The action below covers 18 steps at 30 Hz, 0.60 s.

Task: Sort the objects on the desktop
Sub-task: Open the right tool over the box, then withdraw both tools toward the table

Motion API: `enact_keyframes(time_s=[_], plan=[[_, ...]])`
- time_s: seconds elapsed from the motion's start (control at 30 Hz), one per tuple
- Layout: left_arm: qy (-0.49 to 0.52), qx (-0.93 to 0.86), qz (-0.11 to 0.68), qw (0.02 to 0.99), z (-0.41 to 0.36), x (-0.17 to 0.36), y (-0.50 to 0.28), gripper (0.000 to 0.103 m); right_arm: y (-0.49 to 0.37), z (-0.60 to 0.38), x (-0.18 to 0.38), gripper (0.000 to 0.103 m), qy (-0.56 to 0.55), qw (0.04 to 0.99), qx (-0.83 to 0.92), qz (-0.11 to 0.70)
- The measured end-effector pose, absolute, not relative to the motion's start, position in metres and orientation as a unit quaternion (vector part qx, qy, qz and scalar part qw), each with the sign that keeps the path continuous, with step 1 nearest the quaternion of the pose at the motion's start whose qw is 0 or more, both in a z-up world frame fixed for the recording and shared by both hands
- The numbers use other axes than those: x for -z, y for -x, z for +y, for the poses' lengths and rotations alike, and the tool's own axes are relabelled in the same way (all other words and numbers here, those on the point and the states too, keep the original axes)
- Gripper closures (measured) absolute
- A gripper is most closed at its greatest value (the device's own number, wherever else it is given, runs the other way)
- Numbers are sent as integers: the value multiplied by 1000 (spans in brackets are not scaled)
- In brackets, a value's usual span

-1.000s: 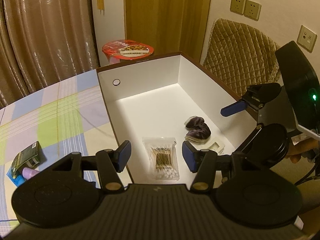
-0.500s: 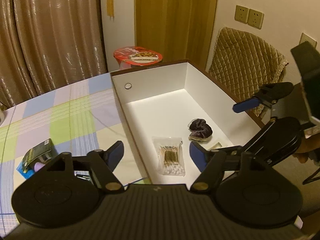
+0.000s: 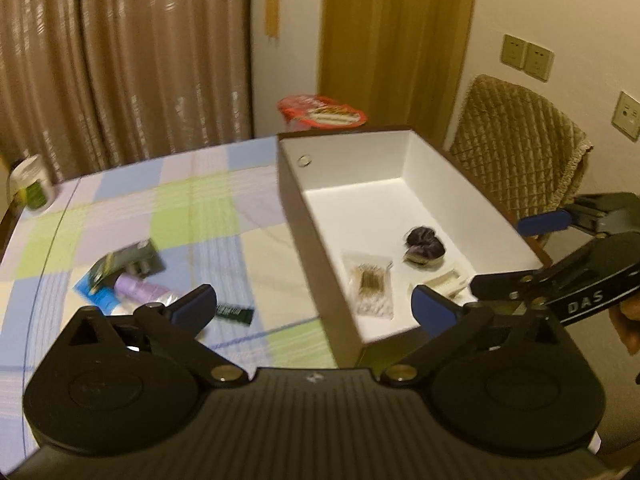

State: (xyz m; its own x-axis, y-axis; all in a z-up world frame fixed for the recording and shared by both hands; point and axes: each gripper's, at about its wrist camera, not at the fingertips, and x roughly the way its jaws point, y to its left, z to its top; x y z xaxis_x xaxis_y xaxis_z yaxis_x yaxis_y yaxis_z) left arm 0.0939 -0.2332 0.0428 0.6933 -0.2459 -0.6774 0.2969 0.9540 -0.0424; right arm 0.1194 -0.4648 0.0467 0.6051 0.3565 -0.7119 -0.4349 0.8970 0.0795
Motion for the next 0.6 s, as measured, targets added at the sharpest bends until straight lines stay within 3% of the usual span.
enact_keyframes(time_s=[0.6], plan=[[32,21,399,916,-185,-25,-27,1,-84,-437,-49,0,55,880,-294,368]])
